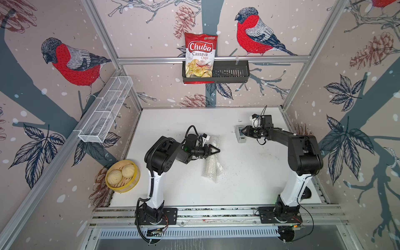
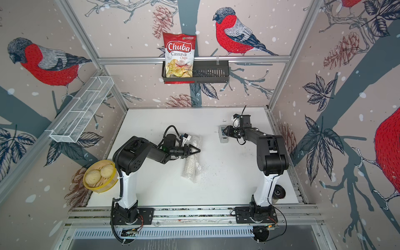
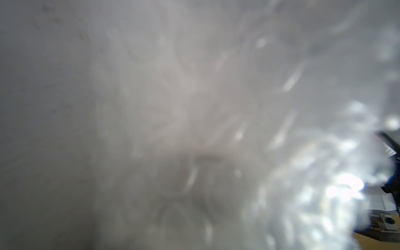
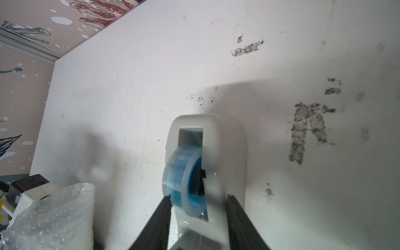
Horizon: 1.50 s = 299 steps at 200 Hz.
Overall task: Wrap vases in bubble wrap
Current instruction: Tear off the tape using the Tape Cutter.
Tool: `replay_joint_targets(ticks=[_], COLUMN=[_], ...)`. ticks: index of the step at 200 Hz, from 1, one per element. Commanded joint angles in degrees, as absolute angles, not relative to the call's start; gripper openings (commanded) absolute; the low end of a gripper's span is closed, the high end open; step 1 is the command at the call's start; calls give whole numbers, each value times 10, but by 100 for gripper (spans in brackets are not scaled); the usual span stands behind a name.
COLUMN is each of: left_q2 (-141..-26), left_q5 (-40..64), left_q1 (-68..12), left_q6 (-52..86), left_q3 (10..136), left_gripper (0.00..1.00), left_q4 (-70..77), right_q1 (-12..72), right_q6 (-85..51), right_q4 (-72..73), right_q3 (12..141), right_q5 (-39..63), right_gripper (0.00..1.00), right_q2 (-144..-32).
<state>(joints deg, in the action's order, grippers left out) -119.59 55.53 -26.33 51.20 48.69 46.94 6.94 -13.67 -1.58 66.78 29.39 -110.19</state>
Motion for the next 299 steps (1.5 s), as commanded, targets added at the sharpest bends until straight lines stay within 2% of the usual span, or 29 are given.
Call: replay_joint_targets(ticks=[1,44,51,68,84,175,191,299], left_q2=[-1198,-1199,-1199,-1199,-1198,-1192,-1191,-1188], left_q5=[553,553,553,553,553,554,554,554], left_q1=[-262,-262,-261,-262,-262,-262,-262,-262], left_q6=[481,479,480,480,481,478,476,474], left_q3=[490,490,490,490,490,490,490,490], left_gripper=[34,34,34,34,34,33,33,32], left_q4=[473,470,471,471,473,468,466,463], right_q1=[71,75,75,75,78,82,80,88], right_q6=[-136,-140,-139,-140,-138,-122,-122,-100], right_q4=[-18,-20,-19,-17,-25,-81,-95,-217], right_q3=[661,653,649,643,648,694,702,770], right_q5=[331,321,317,313,315,343,355,284], right_gripper=[43,46,50,66,72,60,55,60], right_q2=[-1106,-1090,-1084,-1071,-1070,-1112,-1115,-1127])
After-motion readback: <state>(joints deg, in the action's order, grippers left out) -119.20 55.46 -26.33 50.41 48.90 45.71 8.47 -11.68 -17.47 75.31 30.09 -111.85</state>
